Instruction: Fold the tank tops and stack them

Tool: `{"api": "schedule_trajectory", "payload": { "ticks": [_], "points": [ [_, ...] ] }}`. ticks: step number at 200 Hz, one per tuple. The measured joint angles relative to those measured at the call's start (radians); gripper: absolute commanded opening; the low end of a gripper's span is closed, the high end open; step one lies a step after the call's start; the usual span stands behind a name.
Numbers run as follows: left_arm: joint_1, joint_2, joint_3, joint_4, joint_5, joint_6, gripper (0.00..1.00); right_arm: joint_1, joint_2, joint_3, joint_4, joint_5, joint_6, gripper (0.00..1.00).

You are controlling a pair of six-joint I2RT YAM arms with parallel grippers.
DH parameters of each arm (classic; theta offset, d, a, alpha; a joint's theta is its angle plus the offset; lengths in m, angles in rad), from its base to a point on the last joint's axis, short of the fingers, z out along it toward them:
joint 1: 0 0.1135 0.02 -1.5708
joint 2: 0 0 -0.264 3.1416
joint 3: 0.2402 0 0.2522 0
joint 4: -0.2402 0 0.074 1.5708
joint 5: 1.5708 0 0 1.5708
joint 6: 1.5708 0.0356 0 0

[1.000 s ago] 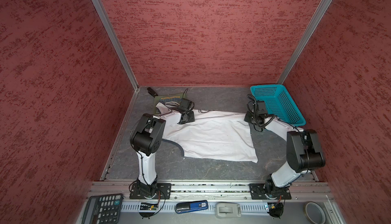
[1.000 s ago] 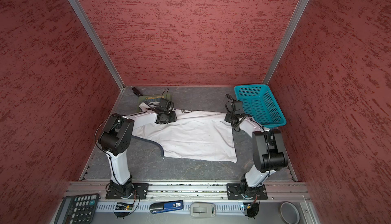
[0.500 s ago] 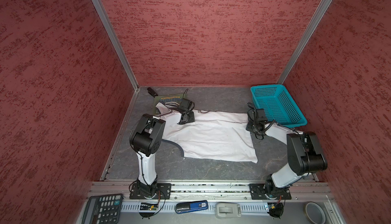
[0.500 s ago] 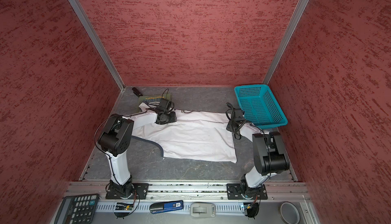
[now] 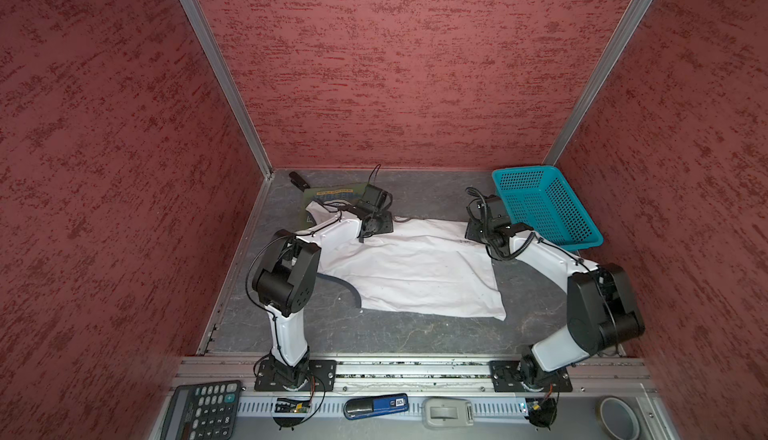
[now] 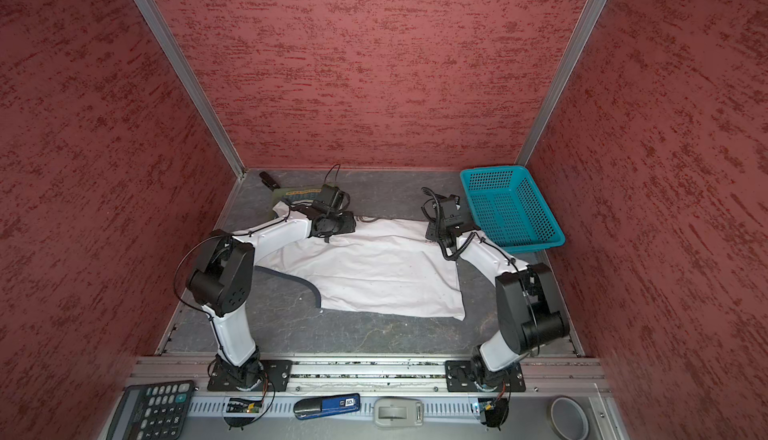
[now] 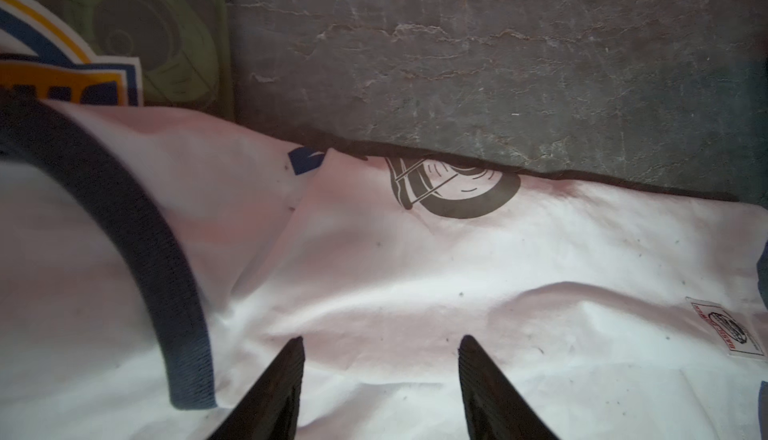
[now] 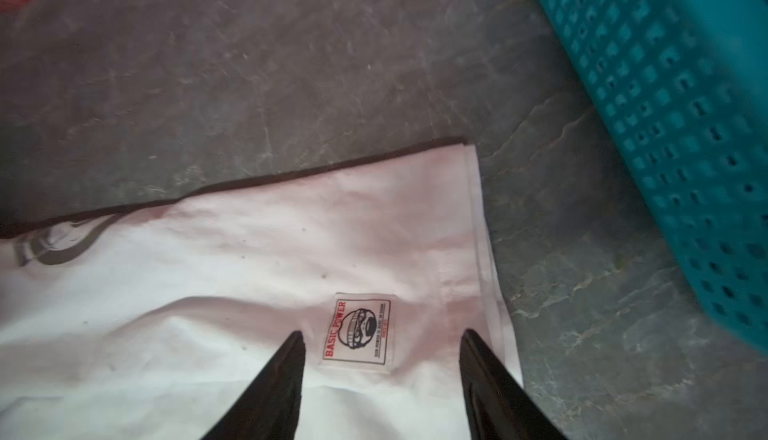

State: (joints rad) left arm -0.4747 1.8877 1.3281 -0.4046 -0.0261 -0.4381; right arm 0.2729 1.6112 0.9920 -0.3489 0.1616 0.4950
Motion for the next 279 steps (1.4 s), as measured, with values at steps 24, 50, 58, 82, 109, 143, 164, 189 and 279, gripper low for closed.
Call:
{"api": "schedule_trajectory", "payload": {
  "ticks": [24, 50, 58, 82, 109, 143, 164, 189, 279],
  "points": [
    [0.001, 0.034, 0.003, -0.012, 0.001, 0.0, 0.62, -0.001, 0.073, 0.0, -0.024, 0.009, 0.024, 0.59],
    [0.014, 0.052, -0.008, -0.026, 0.005, -0.002, 0.62, -0.001, 0.109, -0.003, -0.053, 0.059, 0.043, 0.72],
    [0.016, 0.053, -0.014, -0.026, 0.006, -0.002, 0.62, -0.001, 0.111, -0.005, -0.06, 0.072, 0.043, 0.72],
    [0.022, 0.053, -0.028, -0.024, 0.01, -0.003, 0.62, -0.001, 0.119, -0.008, -0.066, 0.083, 0.044, 0.63],
    [0.021, 0.053, -0.043, -0.022, 0.021, -0.003, 0.62, -0.001, 0.124, -0.022, -0.061, 0.071, 0.049, 0.45],
    [0.021, 0.053, -0.061, -0.02, 0.022, -0.003, 0.62, -0.001, 0.124, -0.032, -0.059, 0.065, 0.05, 0.29],
    [0.021, 0.053, -0.065, -0.014, 0.022, -0.01, 0.62, -0.001, 0.124, -0.031, -0.06, 0.068, 0.048, 0.2],
    [0.021, 0.053, -0.066, -0.014, 0.021, -0.014, 0.62, -0.001, 0.122, -0.021, -0.066, 0.081, 0.04, 0.12],
    [0.021, 0.053, -0.072, -0.003, 0.021, -0.019, 0.62, -0.001, 0.102, 0.122, -0.069, 0.226, -0.05, 0.11]
  ]
}}
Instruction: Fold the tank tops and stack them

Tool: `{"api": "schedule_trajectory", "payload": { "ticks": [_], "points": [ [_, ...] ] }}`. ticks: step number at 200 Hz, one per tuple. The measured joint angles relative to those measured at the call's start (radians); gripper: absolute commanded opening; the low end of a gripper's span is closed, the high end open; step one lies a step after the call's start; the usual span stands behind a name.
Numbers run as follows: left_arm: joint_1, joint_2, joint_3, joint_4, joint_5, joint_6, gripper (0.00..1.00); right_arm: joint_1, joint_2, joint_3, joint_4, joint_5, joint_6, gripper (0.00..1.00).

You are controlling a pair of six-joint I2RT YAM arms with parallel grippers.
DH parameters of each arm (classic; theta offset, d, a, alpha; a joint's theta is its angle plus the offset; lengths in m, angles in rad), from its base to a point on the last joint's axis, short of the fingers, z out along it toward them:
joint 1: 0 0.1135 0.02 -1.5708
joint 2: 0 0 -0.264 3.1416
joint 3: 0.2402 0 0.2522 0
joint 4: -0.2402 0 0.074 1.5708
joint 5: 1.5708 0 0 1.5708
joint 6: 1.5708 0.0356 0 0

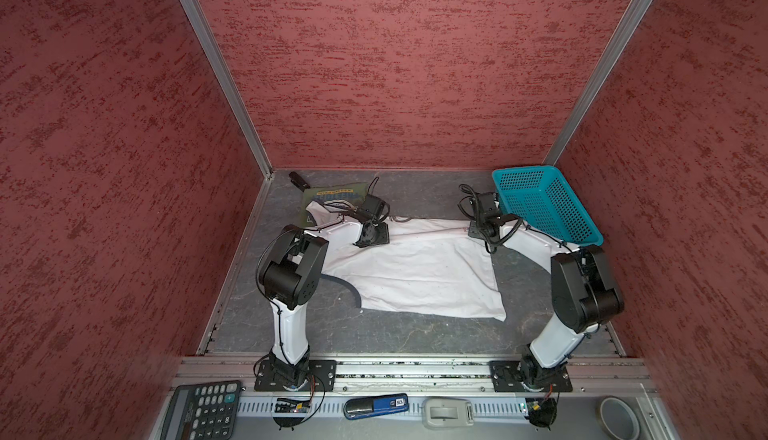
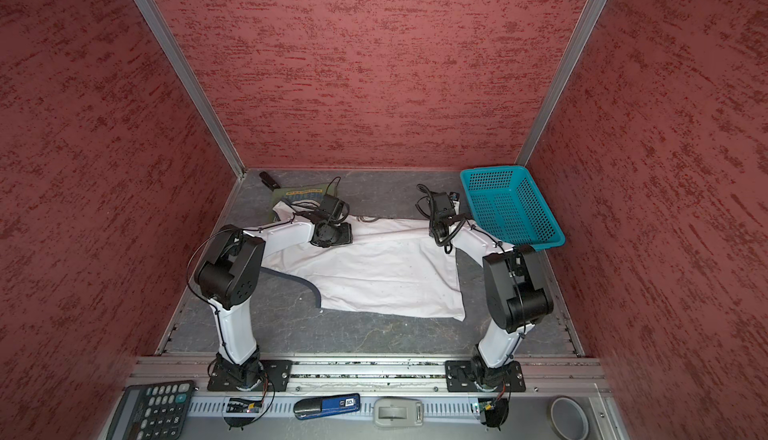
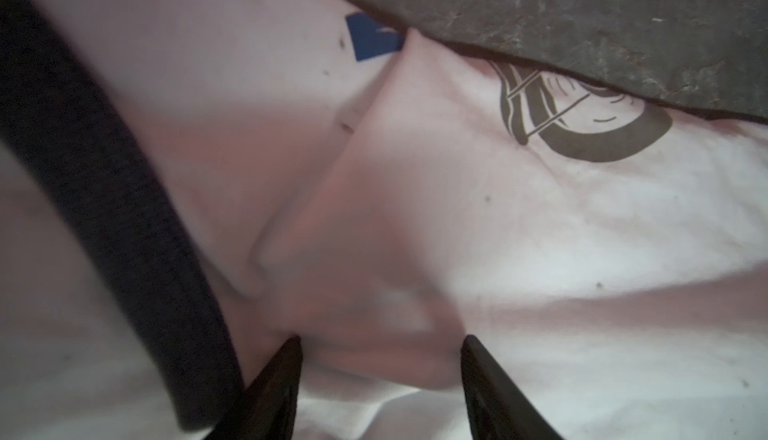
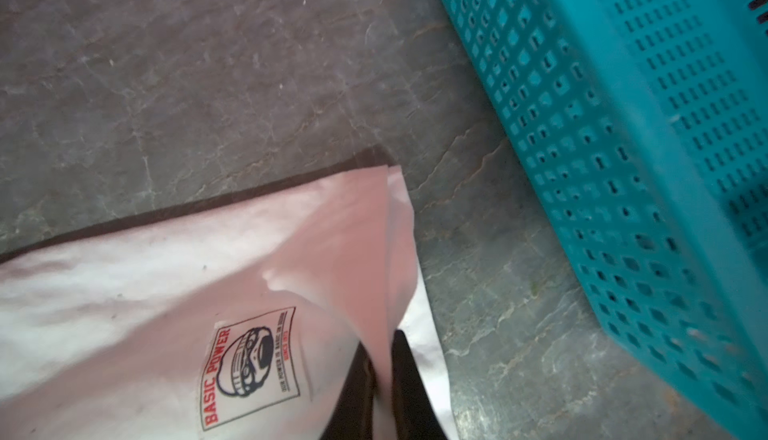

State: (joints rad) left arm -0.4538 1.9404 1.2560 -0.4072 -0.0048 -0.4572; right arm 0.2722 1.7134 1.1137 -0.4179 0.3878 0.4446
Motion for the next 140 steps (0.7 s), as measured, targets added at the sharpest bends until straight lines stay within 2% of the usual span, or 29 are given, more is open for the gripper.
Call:
{"api": "schedule_trajectory", "payload": {
  "ticks": [49, 78, 109, 140],
  "points": [
    [0.0, 0.0, -0.015, 0.017, 0.0, 0.0, 0.62, -0.009, 0.035, -0.073, 0.003, 0.009, 0.023, 0.15],
    [0.0, 0.0, -0.015, 0.018, 0.002, 0.0, 0.62, -0.03, 0.11, -0.073, -0.001, 0.024, 0.039, 0.36],
    [0.0, -0.003, -0.015, 0.017, 0.007, 0.001, 0.65, -0.034, 0.111, -0.046, -0.024, 0.039, 0.043, 0.59],
    [0.0, -0.041, -0.015, 0.0, 0.037, 0.008, 0.71, -0.031, 0.039, -0.045, -0.046, 0.014, 0.027, 0.73]
  ]
}}
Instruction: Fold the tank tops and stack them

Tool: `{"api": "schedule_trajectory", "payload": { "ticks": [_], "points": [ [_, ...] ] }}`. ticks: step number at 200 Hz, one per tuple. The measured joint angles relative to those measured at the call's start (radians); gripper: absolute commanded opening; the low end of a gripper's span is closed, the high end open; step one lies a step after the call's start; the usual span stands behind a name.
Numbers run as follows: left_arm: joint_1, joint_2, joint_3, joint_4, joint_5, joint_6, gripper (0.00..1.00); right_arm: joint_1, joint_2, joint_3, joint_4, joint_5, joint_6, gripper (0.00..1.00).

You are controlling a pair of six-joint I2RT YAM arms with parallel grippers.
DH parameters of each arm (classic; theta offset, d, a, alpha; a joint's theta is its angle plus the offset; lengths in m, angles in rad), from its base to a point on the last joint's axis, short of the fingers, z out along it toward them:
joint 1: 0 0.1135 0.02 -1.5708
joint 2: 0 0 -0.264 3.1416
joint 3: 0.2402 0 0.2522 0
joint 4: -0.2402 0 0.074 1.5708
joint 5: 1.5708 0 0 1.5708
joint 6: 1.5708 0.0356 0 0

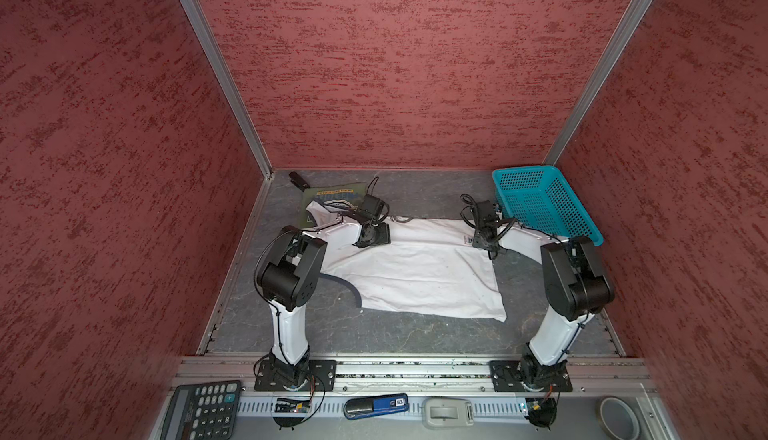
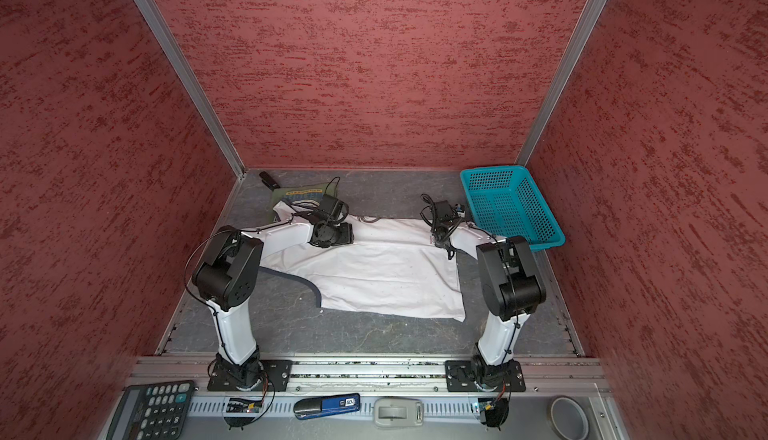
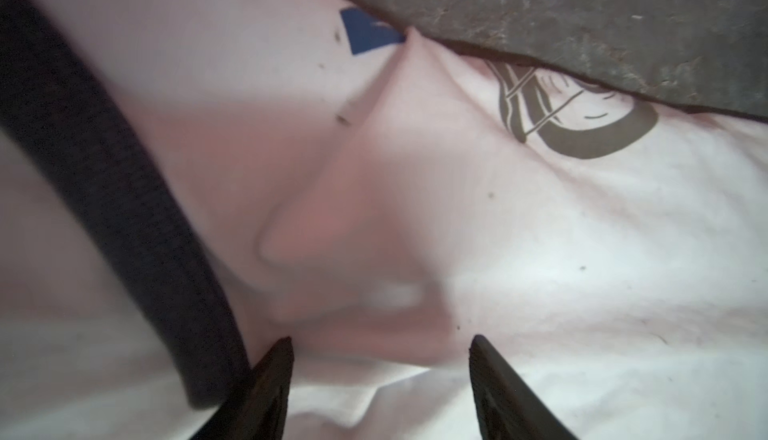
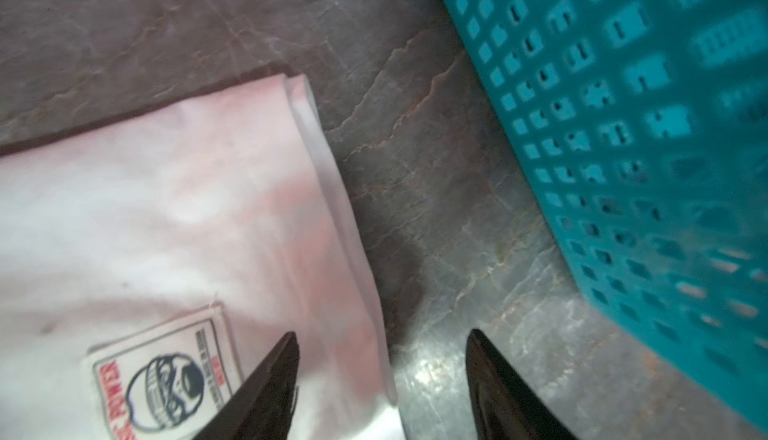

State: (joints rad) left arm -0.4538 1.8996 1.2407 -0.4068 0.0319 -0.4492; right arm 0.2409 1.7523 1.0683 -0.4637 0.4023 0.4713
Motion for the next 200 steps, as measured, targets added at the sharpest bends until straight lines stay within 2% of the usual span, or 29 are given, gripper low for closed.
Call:
{"api": "schedule_trajectory", "payload": {
  "ticks": [21, 41, 63, 90, 112, 131, 200],
  "points": [
    [0.007, -0.06, 0.0, -0.01, 0.04, 0.005, 0.72, 0.011, -0.116, 0.0, -0.004, -0.021, -0.011, 0.79],
    [0.04, -0.132, 0.001, -0.027, 0.08, 0.005, 0.74, 0.03, -0.218, 0.0, 0.002, -0.044, -0.018, 0.81],
    [0.132, -0.184, 0.03, -0.071, 0.086, 0.0, 0.74, 0.046, -0.264, -0.024, 0.048, -0.112, -0.025, 0.81],
    [0.272, -0.174, 0.116, -0.131, 0.071, -0.026, 0.75, 0.059, -0.232, -0.069, 0.101, -0.208, -0.026, 0.81],
    [0.367, -0.099, 0.232, -0.19, 0.044, -0.049, 0.75, 0.069, -0.175, -0.094, 0.131, -0.264, -0.023, 0.81],
    [0.41, -0.011, 0.325, -0.222, 0.031, -0.06, 0.75, 0.072, -0.156, -0.117, 0.15, -0.287, -0.023, 0.81],
    [0.452, 0.28, 0.546, -0.312, -0.003, -0.051, 0.74, 0.074, -0.155, -0.188, 0.21, -0.308, -0.023, 0.81]
  ]
}}
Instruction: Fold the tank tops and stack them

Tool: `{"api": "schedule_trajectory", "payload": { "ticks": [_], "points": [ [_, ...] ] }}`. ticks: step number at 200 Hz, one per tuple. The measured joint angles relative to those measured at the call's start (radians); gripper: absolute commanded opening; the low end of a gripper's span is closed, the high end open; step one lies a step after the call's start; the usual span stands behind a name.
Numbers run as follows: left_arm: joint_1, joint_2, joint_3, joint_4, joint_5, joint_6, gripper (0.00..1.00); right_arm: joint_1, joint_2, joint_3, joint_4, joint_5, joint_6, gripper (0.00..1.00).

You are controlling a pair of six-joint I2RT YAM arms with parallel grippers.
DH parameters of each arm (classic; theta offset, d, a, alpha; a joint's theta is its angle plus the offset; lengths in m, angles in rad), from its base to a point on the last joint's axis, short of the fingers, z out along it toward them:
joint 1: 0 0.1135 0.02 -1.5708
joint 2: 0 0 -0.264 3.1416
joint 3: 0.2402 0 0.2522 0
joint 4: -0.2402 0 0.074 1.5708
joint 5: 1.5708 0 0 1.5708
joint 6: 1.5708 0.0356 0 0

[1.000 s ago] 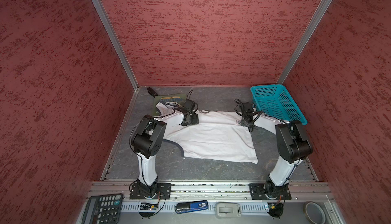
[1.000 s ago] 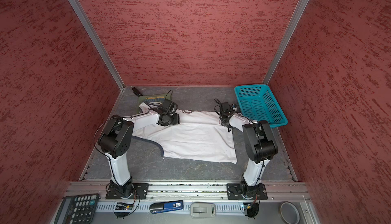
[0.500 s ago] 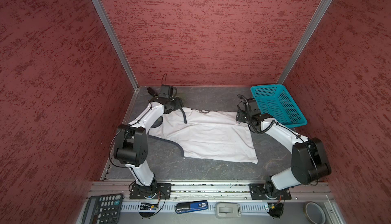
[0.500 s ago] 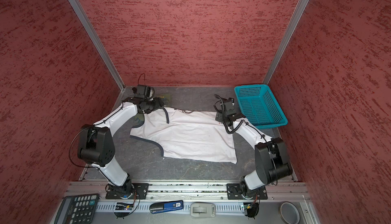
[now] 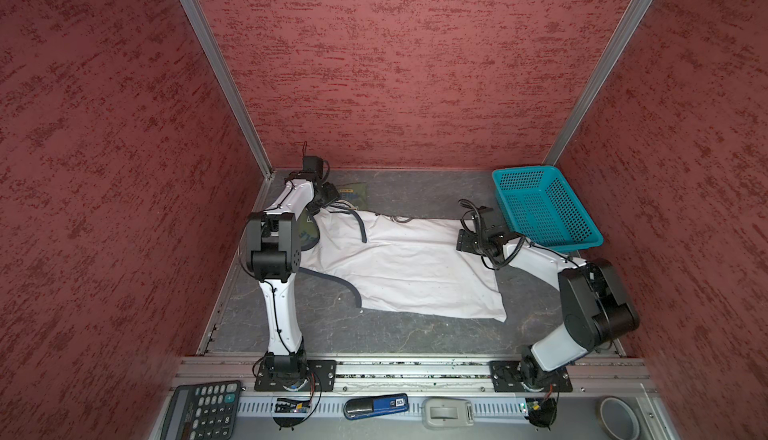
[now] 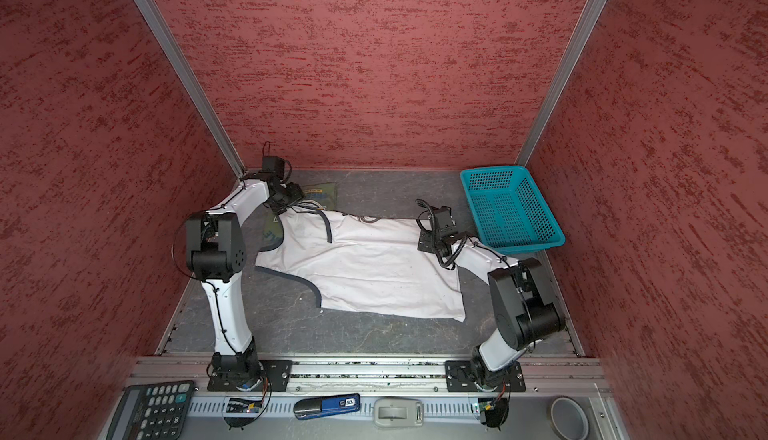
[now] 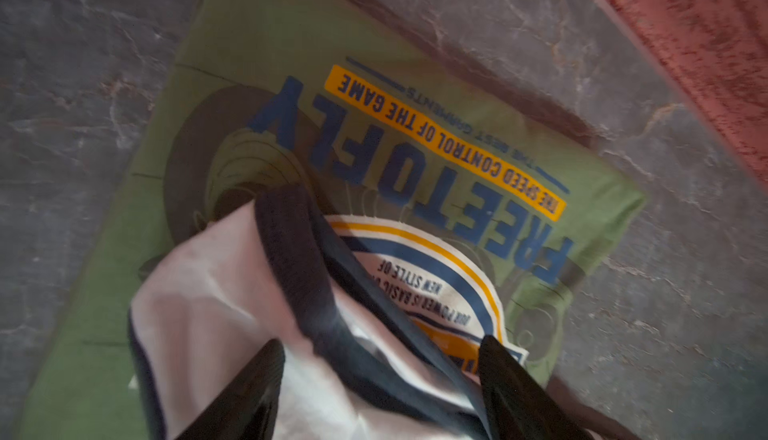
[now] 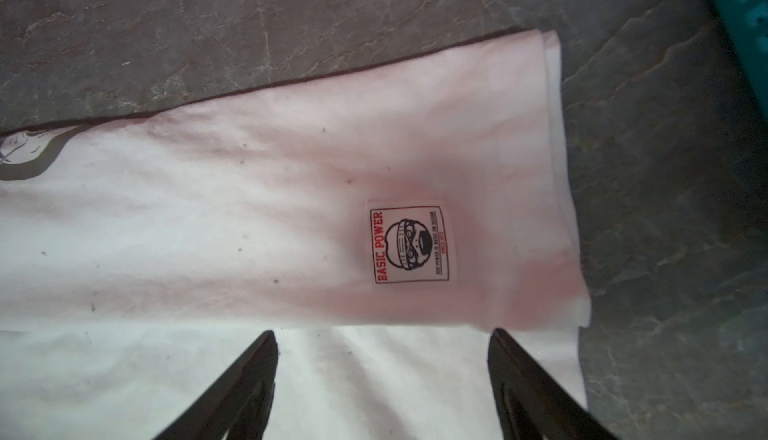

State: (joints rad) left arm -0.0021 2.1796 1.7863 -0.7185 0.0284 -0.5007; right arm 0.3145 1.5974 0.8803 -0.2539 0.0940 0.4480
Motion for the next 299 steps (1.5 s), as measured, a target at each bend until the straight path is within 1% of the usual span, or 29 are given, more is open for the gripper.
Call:
{"api": "schedule_trajectory", "payload": {
  "ticks": [46, 64, 87, 103, 115, 153, 164, 179, 190, 224, 243, 261, 299],
  "points": [
    [0.016, 0.089, 0.092, -0.047, -0.065, 0.027, 0.75, 0.001, 0.019, -0.014, 0.012, -0.011, 0.0, 0.81],
    [0.018, 0.108, 0.133, -0.07, -0.084, 0.03, 0.73, 0.001, 0.024, -0.014, 0.017, -0.012, 0.0, 0.81],
    [0.019, 0.128, 0.174, -0.094, -0.106, 0.035, 0.68, 0.002, 0.024, -0.014, 0.019, -0.012, 0.0, 0.81],
    [0.019, 0.141, 0.195, -0.109, -0.114, 0.039, 0.62, 0.002, 0.024, -0.014, 0.02, -0.012, 0.0, 0.81],
    [0.019, 0.154, 0.209, -0.119, -0.117, 0.04, 0.56, 0.002, 0.024, -0.014, 0.02, -0.012, 0.0, 0.81],
    [0.019, 0.172, 0.216, -0.136, -0.12, 0.051, 0.29, 0.002, 0.024, -0.014, 0.02, -0.012, 0.0, 0.81],
    [0.019, 0.169, 0.21, -0.129, -0.12, 0.055, 0.24, 0.002, 0.024, -0.014, 0.019, -0.011, 0.0, 0.81],
    [0.019, 0.15, 0.172, -0.103, -0.121, 0.061, 0.18, 0.002, 0.024, -0.014, 0.019, -0.01, 0.0, 0.81],
    [0.019, 0.118, 0.117, -0.07, -0.123, 0.064, 0.13, 0.002, 0.024, -0.014, 0.018, 0.001, 0.001, 0.81],
    [0.019, -0.054, -0.097, 0.05, -0.142, 0.074, 0.0, 0.002, 0.035, -0.014, 0.011, 0.041, 0.018, 0.82],
    [0.021, -0.154, -0.201, 0.139, -0.141, 0.073, 0.0, -0.006, 0.068, -0.008, -0.007, 0.06, 0.028, 0.82],
    [0.027, -0.216, -0.271, 0.222, -0.135, 0.075, 0.0, -0.015, 0.103, 0.003, -0.022, 0.079, 0.037, 0.82],
    [0.042, -0.239, -0.365, 0.367, -0.114, 0.085, 0.0, -0.071, 0.124, 0.029, -0.031, 0.094, 0.048, 0.82]
  ]
}}
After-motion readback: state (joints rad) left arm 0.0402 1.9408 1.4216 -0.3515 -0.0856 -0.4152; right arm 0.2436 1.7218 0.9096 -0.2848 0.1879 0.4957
